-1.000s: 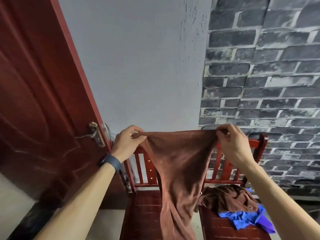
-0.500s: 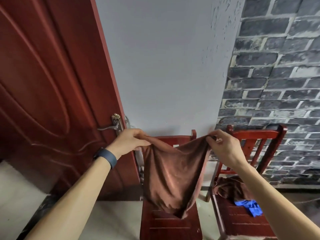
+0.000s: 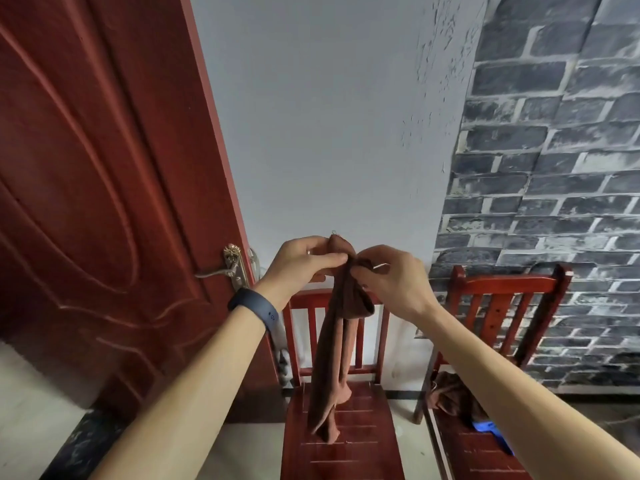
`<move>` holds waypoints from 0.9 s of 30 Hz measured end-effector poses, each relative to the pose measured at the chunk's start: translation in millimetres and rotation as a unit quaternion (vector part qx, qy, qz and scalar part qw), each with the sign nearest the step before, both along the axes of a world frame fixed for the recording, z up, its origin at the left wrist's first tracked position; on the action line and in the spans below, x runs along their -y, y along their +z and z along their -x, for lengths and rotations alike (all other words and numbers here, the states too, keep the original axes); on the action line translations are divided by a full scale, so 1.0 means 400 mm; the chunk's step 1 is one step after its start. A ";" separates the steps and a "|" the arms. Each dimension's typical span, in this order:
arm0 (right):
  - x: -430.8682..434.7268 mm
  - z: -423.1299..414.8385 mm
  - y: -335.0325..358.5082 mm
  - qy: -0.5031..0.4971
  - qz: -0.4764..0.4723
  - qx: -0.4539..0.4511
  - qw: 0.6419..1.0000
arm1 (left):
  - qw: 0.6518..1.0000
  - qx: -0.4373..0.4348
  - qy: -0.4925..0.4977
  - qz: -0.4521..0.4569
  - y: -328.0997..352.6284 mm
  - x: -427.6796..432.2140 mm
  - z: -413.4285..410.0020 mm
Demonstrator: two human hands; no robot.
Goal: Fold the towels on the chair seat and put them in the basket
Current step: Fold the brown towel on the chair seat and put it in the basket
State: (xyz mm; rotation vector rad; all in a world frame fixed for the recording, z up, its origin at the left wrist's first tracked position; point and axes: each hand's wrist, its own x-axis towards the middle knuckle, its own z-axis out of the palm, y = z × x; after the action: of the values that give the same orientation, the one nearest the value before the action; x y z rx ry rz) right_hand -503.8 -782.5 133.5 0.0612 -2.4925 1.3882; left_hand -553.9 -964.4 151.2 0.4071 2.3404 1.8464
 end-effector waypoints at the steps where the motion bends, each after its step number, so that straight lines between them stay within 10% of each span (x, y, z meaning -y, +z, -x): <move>1: -0.009 0.010 0.013 -0.002 0.020 -0.001 1.000 | 0.999 0.012 0.002 -0.052 -0.011 0.006 -0.007; 15: -0.171 0.082 0.041 0.000 0.440 0.083 0.894 | 0.991 0.118 -0.044 0.054 -0.367 -0.157 -0.068; 20: -0.248 -0.076 -0.234 -0.130 0.094 0.167 0.973 | 0.985 0.164 0.030 -0.038 -0.362 -0.221 -0.038; 27: -0.202 -0.169 -0.389 -0.108 0.094 0.185 0.972 | 0.922 0.352 -0.047 -0.156 -0.344 -0.285 -0.042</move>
State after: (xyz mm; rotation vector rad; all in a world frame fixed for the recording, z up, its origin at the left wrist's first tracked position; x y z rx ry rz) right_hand -436.2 -701.5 -22.2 -0.5395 -2.5348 1.6557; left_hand -537.0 -850.2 13.5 -0.1143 1.5341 1.8985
